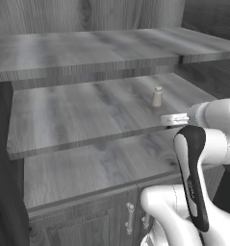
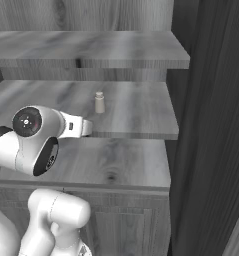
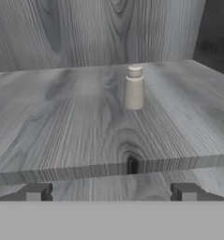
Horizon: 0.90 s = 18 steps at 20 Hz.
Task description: Collect the paprika, mayonnaise, and shaker from the cabinet and place them next to the stove.
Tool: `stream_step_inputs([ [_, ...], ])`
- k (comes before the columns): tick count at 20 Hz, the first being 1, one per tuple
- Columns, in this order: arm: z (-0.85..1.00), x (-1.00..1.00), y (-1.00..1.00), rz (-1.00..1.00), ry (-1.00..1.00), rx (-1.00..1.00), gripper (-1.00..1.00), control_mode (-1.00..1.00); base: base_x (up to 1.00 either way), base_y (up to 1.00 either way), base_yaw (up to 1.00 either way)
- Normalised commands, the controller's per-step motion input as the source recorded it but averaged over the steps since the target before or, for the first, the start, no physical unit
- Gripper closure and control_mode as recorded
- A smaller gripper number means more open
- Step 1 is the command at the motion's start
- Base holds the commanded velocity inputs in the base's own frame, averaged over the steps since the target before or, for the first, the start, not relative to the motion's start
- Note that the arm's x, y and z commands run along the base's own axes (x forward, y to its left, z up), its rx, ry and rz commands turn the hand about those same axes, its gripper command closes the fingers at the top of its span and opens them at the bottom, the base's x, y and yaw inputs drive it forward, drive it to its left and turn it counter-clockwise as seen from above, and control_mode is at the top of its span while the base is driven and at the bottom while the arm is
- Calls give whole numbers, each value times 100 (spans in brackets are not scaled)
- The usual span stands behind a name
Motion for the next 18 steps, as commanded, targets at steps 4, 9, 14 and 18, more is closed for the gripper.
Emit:
stream_step_inputs([
  [4,-1,51,-6,-16,-9,0,-100,-100,0,0,0],
  [9,0,29,0,-5,-16,0,-100,-100,0,0,0],
  [14,0,3,0,0,-4,0,-100,-100,0,0,0],
  [18,0,5,0,0,0,-1,-100,-100,0,0,0],
])
